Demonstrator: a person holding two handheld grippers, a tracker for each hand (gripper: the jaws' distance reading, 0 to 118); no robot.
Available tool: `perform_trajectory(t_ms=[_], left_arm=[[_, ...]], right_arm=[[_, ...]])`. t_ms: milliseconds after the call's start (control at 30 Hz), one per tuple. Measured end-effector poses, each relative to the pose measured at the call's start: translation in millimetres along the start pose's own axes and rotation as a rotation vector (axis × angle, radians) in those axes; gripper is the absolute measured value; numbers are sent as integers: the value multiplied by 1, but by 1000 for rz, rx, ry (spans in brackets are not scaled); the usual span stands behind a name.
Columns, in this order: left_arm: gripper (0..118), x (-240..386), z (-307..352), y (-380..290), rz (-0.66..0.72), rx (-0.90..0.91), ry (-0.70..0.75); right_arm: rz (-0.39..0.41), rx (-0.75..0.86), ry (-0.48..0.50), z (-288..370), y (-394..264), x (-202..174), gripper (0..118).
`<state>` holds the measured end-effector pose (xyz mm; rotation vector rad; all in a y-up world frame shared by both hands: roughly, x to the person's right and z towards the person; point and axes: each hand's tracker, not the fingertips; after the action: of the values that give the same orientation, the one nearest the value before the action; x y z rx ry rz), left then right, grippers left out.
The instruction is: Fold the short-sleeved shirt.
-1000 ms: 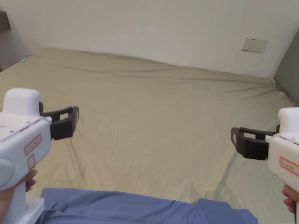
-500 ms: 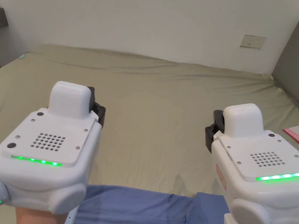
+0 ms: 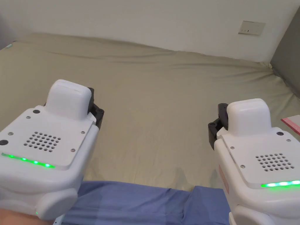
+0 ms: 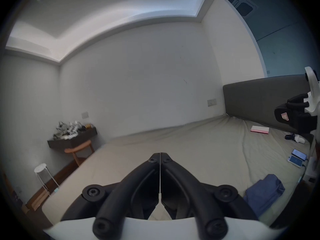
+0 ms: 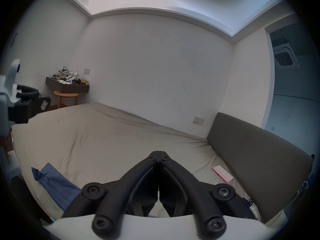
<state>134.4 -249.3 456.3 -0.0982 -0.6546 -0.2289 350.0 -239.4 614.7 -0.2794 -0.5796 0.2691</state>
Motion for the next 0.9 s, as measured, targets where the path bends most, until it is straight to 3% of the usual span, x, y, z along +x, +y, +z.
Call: perform_trajectory(t_ms=[133, 233, 267, 333, 367, 500, 667, 800, 900], left_arm=[[0, -19, -29, -50, 18, -239, -55], [4, -54, -50, -112, 176, -459, -138], [19, -69, -58, -134, 242, -535, -155], [90, -100, -73, -176, 357, -729, -174], [109, -116, -76, -196, 408, -781, -168], [110, -183, -71, -242, 547, -840, -102], [110, -241, -70, -279, 859, -857, -295], [110, -235, -77, -305, 989, -884, -433], [111, -224, -75, -296, 1055, -805, -486]], right_arm=[[11, -60, 19, -11, -17, 0, 2], [7, -120, 34, -20, -34, 2, 2], [-2, -143, 40, -24, -40, 3, 2], [-28, -175, 64, -29, -49, 6, 2], [-29, -188, 73, -30, -53, 8, 2], [24, -235, 60, -33, -63, 10, 2], [-14, -280, 79, -38, -66, 13, 2], [-14, -299, 93, -38, -68, 6, 2], [-30, -310, 115, -37, -67, 4, 2]])
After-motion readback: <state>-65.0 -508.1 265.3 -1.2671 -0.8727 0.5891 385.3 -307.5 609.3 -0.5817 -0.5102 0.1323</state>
